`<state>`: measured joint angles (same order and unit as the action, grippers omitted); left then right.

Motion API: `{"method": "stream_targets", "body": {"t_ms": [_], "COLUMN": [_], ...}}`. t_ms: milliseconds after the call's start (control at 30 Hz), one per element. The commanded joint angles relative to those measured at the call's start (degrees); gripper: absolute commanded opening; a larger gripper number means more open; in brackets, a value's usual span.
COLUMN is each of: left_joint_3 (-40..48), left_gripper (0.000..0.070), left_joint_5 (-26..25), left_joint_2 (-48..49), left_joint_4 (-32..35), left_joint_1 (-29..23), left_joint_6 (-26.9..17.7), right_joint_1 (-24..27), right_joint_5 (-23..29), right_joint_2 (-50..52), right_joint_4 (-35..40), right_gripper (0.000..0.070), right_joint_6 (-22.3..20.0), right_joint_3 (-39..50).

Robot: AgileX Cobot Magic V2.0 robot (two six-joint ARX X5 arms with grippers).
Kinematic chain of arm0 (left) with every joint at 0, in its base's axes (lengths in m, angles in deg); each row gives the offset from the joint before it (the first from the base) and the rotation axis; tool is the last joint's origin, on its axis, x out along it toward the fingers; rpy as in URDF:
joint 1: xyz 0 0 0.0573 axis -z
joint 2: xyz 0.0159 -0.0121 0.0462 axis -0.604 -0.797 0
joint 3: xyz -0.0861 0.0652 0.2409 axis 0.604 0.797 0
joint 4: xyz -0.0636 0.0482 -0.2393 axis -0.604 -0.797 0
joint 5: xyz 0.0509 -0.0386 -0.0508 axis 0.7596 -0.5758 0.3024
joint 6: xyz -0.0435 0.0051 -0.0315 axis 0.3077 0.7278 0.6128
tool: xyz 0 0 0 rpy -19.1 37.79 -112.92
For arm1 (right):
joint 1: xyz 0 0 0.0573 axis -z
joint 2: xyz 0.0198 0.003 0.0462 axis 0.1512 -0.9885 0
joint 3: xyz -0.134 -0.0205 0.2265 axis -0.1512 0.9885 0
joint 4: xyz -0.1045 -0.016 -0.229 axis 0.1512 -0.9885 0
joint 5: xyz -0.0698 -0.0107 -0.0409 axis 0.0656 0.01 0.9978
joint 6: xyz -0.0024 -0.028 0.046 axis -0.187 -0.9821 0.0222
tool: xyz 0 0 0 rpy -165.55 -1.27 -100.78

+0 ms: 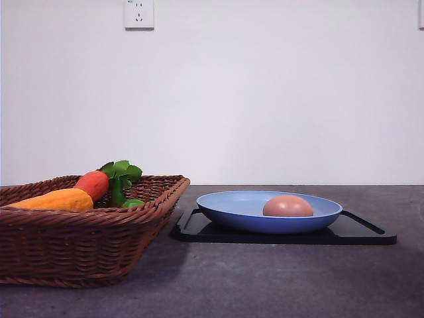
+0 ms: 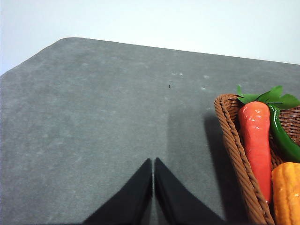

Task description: Transfer egg from basket to plate and serve

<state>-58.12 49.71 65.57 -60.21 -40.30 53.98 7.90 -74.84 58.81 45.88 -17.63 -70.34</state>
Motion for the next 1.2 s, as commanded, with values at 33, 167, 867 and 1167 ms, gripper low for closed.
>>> {"method": "stream_targets", "body": {"t_ms": [33,167,867,1167], "left_joint_3": [1.3,1.3,1.3,1.3], "left_gripper": [0.0000,0.0000,0.0000,0.0000], "left_joint_5": [-0.1,-0.1,-0.1,-0.1], "left_joint_2": [0.1,0.1,0.1,0.1], "left_joint_4": [-0.3,-0.3,-0.3,-0.3], "left_joint_1": [-0.1,-0.1,-0.1,-0.1], "left_joint_6": [0.5,0.5,0.5,0.5], "right_joint_1": [0.0,0.0,0.0,0.0], "right_joint_5": [0.1,0.1,0.1,0.1], "right_joint_2": [0.1,0.1,0.1,0.1], "right_joint_4": [0.3,0.3,0.3,0.3], "right_gripper": [0.0000,0.0000,0.0000,0.0000], "right_joint_6": [0.7,0.7,0.7,0.7], "right_joint_3": [0.4,0.4,0.4,0.4]}}
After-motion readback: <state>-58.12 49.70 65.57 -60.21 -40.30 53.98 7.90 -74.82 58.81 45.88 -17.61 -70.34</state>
